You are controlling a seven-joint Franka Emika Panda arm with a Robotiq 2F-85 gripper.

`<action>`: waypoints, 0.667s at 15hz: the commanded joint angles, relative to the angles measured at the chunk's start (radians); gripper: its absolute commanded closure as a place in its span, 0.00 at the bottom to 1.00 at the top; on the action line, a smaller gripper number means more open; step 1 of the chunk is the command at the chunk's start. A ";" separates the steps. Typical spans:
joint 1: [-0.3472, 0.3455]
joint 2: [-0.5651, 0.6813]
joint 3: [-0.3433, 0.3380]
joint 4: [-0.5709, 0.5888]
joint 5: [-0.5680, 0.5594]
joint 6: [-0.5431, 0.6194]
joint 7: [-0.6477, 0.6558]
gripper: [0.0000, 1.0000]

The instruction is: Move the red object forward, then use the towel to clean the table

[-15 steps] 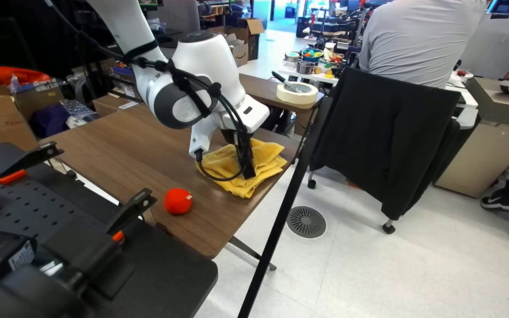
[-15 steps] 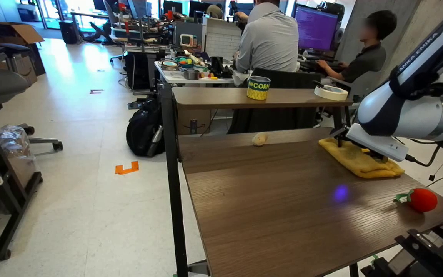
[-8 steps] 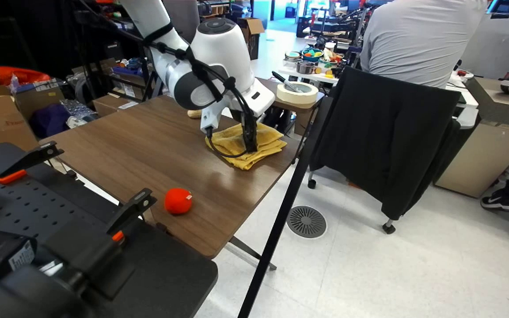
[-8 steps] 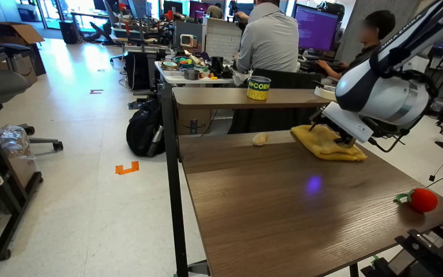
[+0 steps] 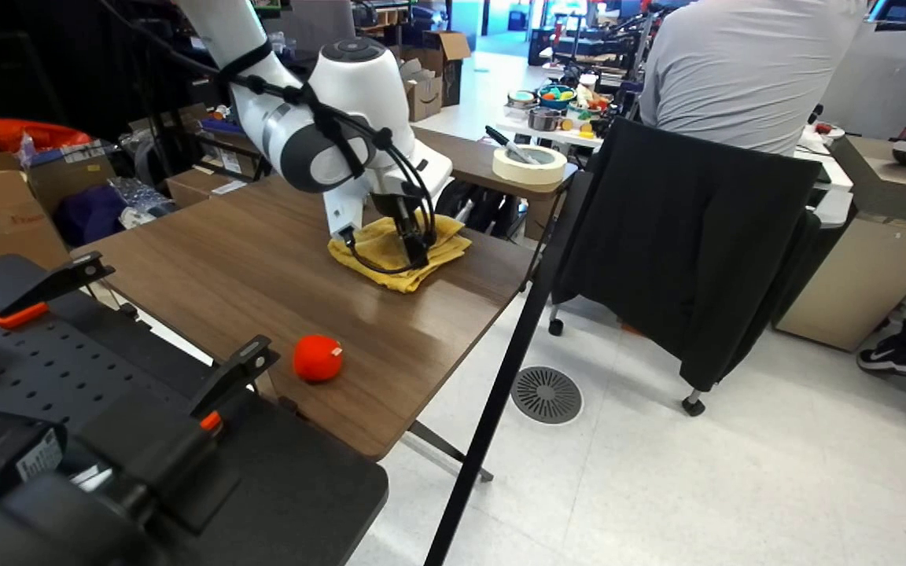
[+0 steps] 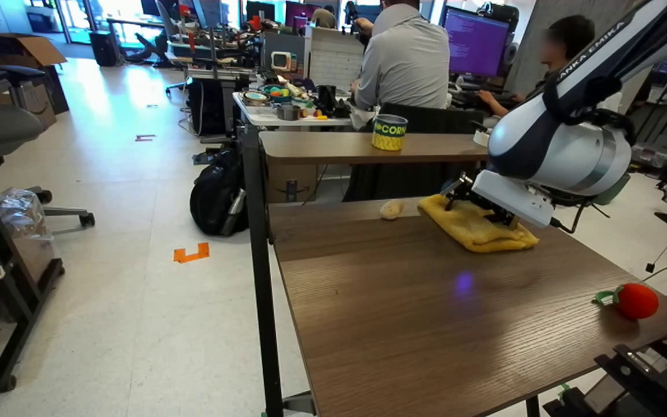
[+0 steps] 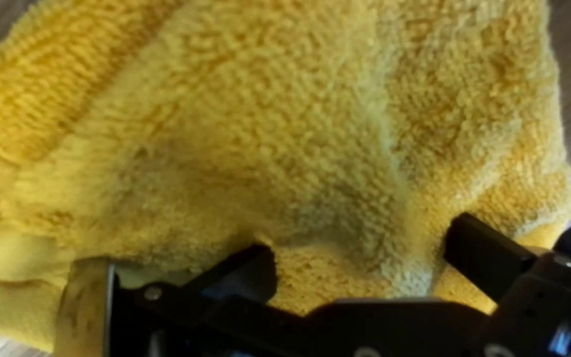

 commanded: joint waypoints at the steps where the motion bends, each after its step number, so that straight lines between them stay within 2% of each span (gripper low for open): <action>1: 0.102 -0.037 -0.008 -0.146 -0.046 0.034 -0.039 0.00; 6: 0.196 -0.126 -0.028 -0.302 -0.120 0.021 -0.101 0.00; 10: 0.272 -0.156 -0.038 -0.378 -0.186 0.022 -0.151 0.00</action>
